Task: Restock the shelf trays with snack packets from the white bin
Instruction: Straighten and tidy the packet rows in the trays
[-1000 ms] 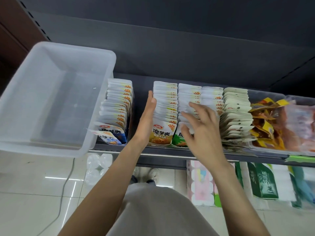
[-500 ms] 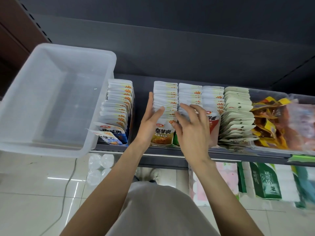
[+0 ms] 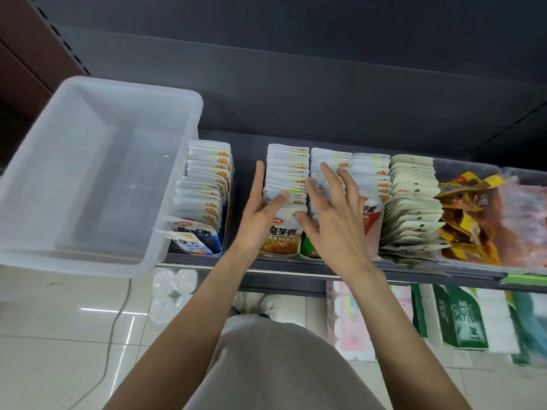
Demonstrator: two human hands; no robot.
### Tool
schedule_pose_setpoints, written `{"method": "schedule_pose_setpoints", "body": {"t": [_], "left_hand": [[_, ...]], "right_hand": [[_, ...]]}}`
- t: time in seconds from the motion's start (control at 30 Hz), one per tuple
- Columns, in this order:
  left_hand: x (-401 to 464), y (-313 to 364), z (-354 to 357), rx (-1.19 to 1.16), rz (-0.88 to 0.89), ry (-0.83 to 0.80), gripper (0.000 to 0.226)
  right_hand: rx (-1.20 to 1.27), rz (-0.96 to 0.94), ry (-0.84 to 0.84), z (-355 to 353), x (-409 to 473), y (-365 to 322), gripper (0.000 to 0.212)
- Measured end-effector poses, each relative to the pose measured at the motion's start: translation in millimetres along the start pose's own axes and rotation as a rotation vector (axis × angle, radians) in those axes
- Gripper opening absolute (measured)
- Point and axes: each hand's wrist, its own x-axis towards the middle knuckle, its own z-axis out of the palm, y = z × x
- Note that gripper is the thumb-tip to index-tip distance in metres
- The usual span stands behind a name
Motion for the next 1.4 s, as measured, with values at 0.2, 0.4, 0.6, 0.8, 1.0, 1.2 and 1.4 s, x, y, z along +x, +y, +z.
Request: {"method": "schedule_pose_setpoints", "body": {"t": [0.2,0.4,0.6,0.8,1.0,1.2,1.4], "left_hand": [[-0.7,-0.3,-1.3,0.003,-0.009,-0.009,0.065],[5.9,6.4,-1.7,-0.015,-0.011,0.018,0.057],[13.2,15.6,3.6,0.003,-0.006,0.01,0.053],[11.7,16.6,4.7,0.041,-0.012,0.023,0.053],[27.8,29.2,6.5,0.252,0.01,0.085,0.057],[39.7,33.8,8.5,0.324,-0.02,0.098,0.054],[39.5,30.5,7.4,0.338,0.014,0.112,0.052]], "right_hand": [[0.004,-0.012,-0.028,-3.2,4.8,1.2,0.055],[-0.005,-0.002,-0.131,-18.2,13.5,1.9,0.076],[-0.032,-0.078,-0.273,-25.4,28.5,8.5,0.079],[-0.035,-0.09,-0.283,-29.9,34.1,8.5,0.082],[-0.036,-0.084,-0.33,-32.5,36.4,7.8,0.098],[-0.088,-0.181,-0.466,-38.1,51.8,13.7,0.1],[-0.082,-0.169,-0.486,-38.9,53.8,13.7,0.1]]}}
